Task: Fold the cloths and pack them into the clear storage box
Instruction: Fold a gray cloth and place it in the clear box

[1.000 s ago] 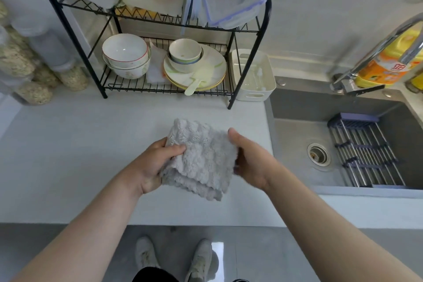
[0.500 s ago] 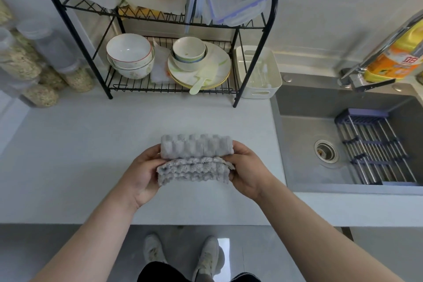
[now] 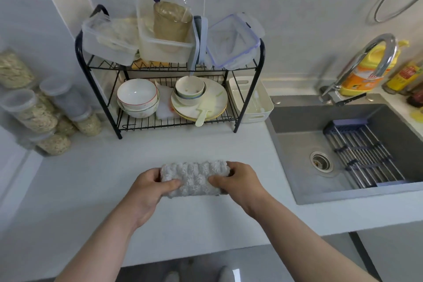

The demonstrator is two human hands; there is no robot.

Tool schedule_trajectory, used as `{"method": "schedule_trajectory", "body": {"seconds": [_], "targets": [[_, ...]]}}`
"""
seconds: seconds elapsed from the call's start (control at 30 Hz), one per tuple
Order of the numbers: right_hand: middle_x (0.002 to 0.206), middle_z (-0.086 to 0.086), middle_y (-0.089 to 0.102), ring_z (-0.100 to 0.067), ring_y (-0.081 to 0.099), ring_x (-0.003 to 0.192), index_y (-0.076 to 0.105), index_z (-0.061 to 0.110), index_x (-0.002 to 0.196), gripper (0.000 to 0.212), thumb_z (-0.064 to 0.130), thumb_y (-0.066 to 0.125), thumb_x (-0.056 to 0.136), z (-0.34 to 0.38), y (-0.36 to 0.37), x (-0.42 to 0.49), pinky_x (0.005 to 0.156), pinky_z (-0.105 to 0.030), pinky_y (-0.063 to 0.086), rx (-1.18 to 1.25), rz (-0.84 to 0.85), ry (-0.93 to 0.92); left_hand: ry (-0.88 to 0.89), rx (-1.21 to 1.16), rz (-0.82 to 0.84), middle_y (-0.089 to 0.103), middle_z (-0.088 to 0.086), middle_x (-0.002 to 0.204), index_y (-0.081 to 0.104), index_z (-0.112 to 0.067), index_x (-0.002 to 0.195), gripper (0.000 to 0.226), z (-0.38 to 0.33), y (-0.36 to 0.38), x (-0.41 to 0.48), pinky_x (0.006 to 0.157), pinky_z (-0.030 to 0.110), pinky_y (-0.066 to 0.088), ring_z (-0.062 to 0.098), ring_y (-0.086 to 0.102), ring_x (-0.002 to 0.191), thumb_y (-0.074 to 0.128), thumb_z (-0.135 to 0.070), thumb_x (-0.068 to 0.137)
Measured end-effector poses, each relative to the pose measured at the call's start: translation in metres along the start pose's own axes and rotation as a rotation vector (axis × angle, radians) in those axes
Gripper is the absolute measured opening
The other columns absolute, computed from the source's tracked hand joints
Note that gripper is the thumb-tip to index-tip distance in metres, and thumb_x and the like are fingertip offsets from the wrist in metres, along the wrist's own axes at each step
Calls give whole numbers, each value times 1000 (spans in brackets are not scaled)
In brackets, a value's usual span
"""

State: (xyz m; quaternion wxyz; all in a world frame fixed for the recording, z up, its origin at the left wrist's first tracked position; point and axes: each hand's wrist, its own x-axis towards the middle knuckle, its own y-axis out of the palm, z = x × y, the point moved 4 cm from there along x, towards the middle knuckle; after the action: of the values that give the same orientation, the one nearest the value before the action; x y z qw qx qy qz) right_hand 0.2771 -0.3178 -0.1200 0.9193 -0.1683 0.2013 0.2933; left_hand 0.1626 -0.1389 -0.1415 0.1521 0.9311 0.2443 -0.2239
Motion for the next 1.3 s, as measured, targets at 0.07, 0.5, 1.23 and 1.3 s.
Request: {"method": "schedule_trajectory", "body": {"seconds": [0.07, 0.5, 1.23, 1.3], "targets": [[86, -11, 74, -21, 68, 75, 69, 2, 91, 15, 9, 74, 79, 10, 3, -6, 73, -32, 59, 64, -13, -25, 8, 16, 59, 74, 12, 101, 64, -4, 105, 42, -16, -7, -1, 78, 33, 55, 25, 72, 91, 77, -1, 65], [104, -14, 73, -26, 70, 97, 65, 4, 107, 31, -15, 60, 83, 69, -34, -79, 86, -30, 56, 421, -179, -220, 200, -31, 518, 73, 9, 105, 63, -8, 113, 75, -118, 51, 3, 74, 27, 58, 21, 70, 94, 92, -17, 43], [97, -11, 73, -19, 70, 85, 65, 6, 110, 33, -14, 53, 87, -67, -301, -346, 73, -28, 55, 780, -884, -518, 233, 116, 920, 73, 17, 91, 67, 1, 103, 29, -33, 430, -162, 63, 28, 57, 24, 70, 76, 52, 13, 82], [96, -9, 73, -18, 70, 84, 64, 6, 111, 33, -13, 53, 87, -86, -322, -372, 72, -27, 55, 785, -953, -504, 221, 152, 970, 73, 18, 92, 67, 1, 104, 28, -16, 465, -180, 64, 28, 58, 24, 70, 76, 51, 13, 84]]}}
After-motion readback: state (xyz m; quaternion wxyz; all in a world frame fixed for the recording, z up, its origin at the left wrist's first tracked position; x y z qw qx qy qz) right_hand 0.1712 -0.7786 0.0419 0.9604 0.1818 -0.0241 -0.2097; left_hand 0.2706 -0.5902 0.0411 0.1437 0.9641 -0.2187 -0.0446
